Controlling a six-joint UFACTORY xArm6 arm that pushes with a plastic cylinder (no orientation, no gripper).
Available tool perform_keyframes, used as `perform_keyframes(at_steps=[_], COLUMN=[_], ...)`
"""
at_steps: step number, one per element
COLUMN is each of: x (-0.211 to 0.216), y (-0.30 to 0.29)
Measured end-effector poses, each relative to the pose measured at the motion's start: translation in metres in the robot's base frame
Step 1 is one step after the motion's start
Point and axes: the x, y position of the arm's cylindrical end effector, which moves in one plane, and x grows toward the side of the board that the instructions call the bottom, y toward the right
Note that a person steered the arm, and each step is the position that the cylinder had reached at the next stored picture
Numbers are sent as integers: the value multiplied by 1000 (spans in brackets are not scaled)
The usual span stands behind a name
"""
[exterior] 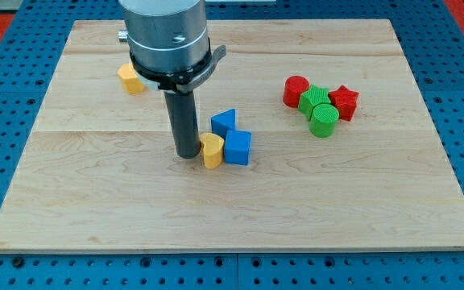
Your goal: Push the yellow hexagon towards the blue triangle
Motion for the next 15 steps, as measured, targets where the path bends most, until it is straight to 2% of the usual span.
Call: perform_keyframes(at_steps=[2, 4, 7, 9, 10, 12, 14, 15], x=[-40, -104, -186, -146, -144, -159, -126, -126], y=[-60, -114, -147, -169, -171, -133, -103, -92])
